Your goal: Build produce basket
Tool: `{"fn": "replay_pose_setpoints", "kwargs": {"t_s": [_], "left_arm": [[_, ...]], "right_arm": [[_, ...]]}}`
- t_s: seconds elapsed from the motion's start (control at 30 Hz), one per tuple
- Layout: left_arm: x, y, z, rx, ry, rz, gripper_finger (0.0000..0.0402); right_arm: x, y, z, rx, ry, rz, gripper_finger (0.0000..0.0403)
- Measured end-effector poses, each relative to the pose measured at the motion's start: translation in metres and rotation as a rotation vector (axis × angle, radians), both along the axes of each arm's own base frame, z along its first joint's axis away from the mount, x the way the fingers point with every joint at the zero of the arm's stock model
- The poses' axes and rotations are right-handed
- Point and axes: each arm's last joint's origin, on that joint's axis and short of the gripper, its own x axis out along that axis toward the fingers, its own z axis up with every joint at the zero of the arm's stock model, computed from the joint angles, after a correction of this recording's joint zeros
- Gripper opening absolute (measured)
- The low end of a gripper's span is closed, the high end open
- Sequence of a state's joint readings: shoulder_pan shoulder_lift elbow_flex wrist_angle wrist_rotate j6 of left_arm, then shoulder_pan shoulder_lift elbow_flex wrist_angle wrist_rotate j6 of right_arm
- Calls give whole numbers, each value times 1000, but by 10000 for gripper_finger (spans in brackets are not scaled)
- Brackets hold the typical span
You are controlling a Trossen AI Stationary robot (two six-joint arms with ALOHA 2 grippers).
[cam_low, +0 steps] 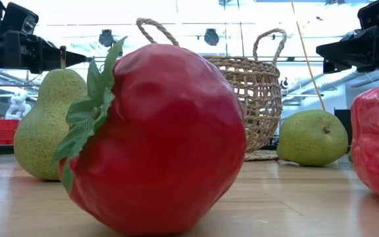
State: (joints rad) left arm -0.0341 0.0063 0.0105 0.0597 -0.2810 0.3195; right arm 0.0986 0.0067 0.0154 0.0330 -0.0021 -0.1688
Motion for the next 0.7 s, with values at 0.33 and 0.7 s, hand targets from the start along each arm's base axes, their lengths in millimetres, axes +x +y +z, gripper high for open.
{"fn": "replay_pose_setpoints", "kwargs": {"t_s": [0.33, 0.7], "left_arm": [[0, 0, 0, -23, -7, -1, 37], [0, 0, 0, -108, -34, -7, 37]], "right_arm": [[0, 0, 0, 0, 0, 0, 0], [0, 0, 0, 0, 0, 0, 0]]}}
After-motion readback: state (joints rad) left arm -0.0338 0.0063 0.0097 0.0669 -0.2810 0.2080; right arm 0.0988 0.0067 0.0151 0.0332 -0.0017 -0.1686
